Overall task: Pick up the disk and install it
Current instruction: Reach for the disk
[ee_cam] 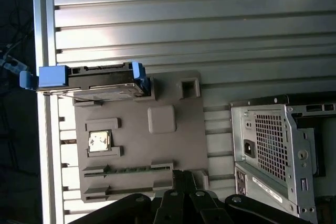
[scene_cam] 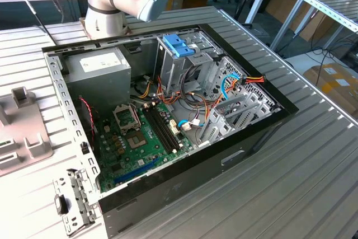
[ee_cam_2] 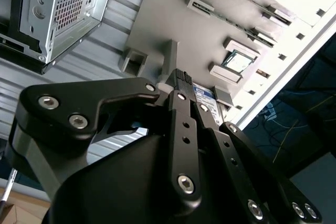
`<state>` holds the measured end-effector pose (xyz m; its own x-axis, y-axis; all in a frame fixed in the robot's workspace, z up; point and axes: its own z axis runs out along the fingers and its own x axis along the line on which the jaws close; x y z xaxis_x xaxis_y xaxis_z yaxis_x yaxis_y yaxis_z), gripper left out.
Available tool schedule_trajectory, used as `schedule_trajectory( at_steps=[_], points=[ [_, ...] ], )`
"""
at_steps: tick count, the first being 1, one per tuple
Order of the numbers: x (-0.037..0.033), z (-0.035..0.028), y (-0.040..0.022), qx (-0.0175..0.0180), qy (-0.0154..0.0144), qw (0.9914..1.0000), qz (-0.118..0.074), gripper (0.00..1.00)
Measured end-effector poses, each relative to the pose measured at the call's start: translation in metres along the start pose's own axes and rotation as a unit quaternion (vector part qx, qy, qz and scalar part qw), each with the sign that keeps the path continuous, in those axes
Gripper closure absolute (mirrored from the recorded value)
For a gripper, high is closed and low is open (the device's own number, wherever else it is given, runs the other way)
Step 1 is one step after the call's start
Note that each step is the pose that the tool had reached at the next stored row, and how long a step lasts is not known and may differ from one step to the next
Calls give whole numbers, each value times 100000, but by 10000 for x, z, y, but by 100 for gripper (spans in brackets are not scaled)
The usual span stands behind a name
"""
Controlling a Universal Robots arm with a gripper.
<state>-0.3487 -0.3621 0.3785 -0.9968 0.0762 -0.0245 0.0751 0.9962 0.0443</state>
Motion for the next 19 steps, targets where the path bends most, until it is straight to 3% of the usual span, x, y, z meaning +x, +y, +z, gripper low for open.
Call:
schedule_trajectory(
  at_steps=[19],
  points=[
    [276,38,158,2,2,100000,1,89]
  ],
)
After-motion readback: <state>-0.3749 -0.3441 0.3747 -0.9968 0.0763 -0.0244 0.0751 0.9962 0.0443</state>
